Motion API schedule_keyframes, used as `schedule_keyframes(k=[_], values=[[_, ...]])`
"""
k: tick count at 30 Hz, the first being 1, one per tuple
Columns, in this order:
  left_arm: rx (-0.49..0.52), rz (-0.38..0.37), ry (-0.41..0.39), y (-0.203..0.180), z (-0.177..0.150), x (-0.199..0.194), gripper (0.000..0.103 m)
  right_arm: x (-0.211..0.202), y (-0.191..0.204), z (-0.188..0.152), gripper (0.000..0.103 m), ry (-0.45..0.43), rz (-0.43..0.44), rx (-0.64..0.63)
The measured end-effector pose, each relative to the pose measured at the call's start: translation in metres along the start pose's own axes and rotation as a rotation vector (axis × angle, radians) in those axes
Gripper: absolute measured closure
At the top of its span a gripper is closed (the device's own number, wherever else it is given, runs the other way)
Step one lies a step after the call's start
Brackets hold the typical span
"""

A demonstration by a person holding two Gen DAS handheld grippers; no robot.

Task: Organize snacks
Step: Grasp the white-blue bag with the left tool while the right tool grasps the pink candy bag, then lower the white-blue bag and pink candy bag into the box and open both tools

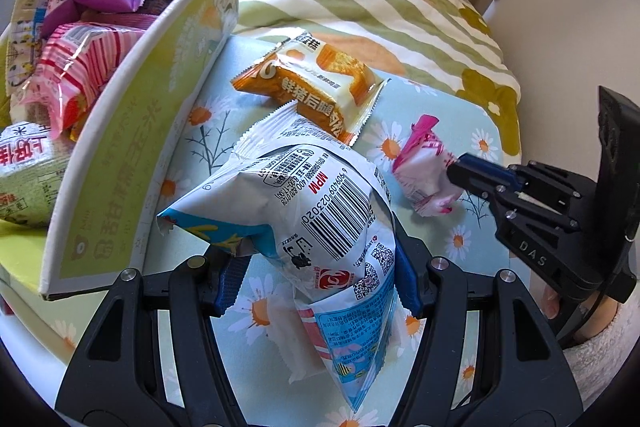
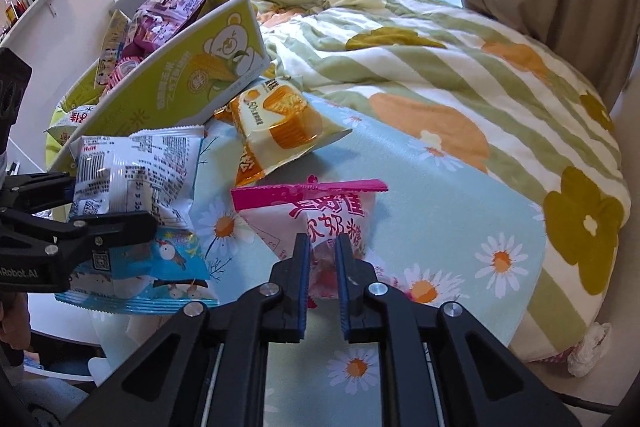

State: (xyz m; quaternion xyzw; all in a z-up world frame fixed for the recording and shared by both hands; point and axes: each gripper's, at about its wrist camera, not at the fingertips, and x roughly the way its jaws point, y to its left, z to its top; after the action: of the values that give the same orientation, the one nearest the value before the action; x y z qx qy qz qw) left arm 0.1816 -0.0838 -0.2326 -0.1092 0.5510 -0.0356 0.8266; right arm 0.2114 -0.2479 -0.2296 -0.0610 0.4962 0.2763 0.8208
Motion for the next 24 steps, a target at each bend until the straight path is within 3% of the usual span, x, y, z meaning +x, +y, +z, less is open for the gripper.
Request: schedule_keyframes(k=[2,3,4,6,14,21,24], values=[[-0.001,0.003,-0.004,0.002,0.0,-0.002,0.044,0.005,0.001,0.001,0.084,0.017,-0.009,-0.002],[-0.003,0.005,-0.007,0.002,0.0,-0.003,0.044,0.01,0.002,0.002,0.073,0.035,-0.032,-0.009],[-0.005,0.006,-0.008,0.002,-0.001,-0.003,0.044,0.014,0.002,0.003,0.054,0.051,-0.046,-0.011],[-0.011,0.009,-0.01,0.004,-0.002,-0.004,0.044,0.023,0.002,0.004,0.033,0.071,-0.076,-0.022],[-0.028,0.025,0.003,0.009,-0.006,-0.004,0.044,0.056,0.005,0.012,0.034,0.143,-0.043,-0.043],[-0.029,0.034,0.009,0.008,-0.006,-0.003,0.044,0.055,0.008,0.006,0.055,0.126,-0.009,-0.051],[-0.028,0.034,0.002,0.005,-0.003,-0.004,0.044,0.047,0.007,0.006,0.058,0.116,-0.015,-0.031]])
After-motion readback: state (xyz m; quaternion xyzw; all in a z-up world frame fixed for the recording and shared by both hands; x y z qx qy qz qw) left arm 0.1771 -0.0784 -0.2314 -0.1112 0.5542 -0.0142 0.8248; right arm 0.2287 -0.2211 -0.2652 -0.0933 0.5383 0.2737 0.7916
